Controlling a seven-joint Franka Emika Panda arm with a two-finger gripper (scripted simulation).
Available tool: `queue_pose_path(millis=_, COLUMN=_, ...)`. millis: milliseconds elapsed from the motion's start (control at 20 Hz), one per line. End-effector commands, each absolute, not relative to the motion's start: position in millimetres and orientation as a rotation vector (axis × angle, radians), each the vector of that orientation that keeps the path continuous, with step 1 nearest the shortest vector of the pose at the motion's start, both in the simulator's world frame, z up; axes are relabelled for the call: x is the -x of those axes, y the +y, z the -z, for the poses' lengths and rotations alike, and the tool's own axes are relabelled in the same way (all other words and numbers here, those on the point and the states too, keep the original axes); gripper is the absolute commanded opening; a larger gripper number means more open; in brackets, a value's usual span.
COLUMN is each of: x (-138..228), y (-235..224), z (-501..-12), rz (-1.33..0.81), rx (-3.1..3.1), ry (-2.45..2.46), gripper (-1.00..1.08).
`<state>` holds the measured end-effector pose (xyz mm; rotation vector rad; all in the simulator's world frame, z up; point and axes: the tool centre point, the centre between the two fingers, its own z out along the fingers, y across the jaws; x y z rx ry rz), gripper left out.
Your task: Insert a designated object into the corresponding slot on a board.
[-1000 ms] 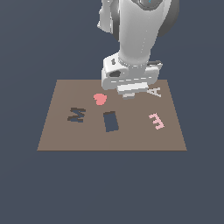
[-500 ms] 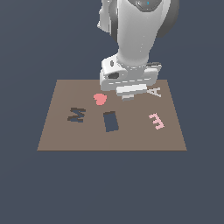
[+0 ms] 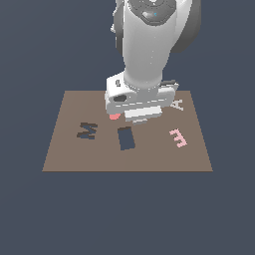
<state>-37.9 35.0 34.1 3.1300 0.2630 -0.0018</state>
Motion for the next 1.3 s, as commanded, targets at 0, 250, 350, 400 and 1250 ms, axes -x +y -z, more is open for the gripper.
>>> queue_pose_path(millis=0, x=22.8, y=27.0, z=-35.7, rz=0.001, rx=-3.129, ry=0.272, gripper=-1.0)
queue_pose_path(millis=250, x=-7.6, y=12.1, z=-38.0, rz=0.001, rx=-3.128, ry=0.289, gripper=-1.0)
queue_pose_path(millis=350, x=-17.0, y=7.8, z=-38.7, rz=0.001, rx=-3.127, ry=0.294, gripper=-1.0)
queue_pose_path(millis=400, x=-21.2, y=5.9, z=-39.0, rz=0.001, rx=-3.127, ry=0.296, gripper=-1.0)
queue_pose_path(millis=1250, x=-45.0, y=-4.4, z=-36.6, rz=0.002, rx=-3.126, ry=0.309, gripper=-1.0)
